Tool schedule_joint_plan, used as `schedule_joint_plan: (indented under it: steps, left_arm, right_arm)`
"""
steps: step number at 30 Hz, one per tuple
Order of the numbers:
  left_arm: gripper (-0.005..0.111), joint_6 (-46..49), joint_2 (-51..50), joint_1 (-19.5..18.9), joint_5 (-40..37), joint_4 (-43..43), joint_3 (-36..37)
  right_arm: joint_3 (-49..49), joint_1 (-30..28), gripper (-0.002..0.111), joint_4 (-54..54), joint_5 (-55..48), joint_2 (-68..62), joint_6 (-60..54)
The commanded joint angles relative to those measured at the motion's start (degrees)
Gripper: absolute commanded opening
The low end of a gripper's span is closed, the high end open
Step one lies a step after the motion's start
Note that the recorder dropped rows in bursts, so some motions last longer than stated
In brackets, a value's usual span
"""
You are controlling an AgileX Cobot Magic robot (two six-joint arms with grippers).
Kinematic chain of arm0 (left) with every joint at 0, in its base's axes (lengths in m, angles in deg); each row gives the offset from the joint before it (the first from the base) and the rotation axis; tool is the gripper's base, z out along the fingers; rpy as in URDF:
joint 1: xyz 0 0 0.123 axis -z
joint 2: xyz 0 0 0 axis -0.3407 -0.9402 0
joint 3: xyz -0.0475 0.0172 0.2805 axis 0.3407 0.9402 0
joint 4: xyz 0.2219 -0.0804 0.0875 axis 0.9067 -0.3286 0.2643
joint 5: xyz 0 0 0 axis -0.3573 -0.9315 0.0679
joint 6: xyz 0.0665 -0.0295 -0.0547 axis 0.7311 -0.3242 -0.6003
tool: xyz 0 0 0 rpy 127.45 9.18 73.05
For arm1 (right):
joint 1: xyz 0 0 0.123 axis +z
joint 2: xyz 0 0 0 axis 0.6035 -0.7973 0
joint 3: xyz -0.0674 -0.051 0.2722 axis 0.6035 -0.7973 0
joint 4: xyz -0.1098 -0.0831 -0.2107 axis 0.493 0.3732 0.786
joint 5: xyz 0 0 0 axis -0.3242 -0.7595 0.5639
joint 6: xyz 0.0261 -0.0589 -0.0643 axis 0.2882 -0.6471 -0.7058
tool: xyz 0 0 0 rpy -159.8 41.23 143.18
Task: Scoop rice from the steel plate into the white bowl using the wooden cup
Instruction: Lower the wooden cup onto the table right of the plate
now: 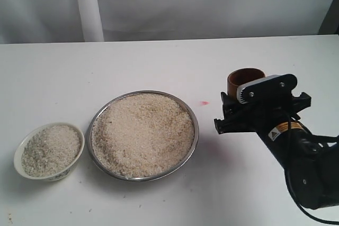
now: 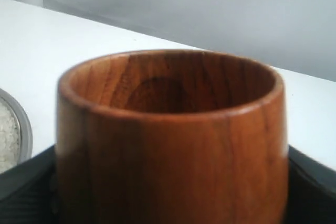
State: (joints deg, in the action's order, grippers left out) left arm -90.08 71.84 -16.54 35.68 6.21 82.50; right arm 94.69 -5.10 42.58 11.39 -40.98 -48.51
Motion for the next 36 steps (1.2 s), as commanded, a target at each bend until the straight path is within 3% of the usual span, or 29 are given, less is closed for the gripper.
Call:
schedule_joint_plan:
  steps: [1,9,26,36]
  left_arm:
    - [0.0,-0.1,0.17,0.24,0.32,-0.28,-0.16]
    - [0.0,-0.28,0.17,0.24,0.32,-0.28,-0.16]
    - [0.0,-0.33,0.17,0.24,0.32,-0.28,-0.16]
    - [0.0,-0.33,0.17,0.24,0.32,-0.28,-0.16]
  right_arm:
    - [0.35,-0.19,0.0,1.22,5.15,-3.44,2.55]
    - [0.35,-3.49,0.0,1.13,5.58,-7.65,2.69]
    - [0.35,-3.48,0.0,5.26,-7.15,-7.65,2.69]
    - [0.35,-3.38,0.0,5.38,-8.96,-7.65,2.69]
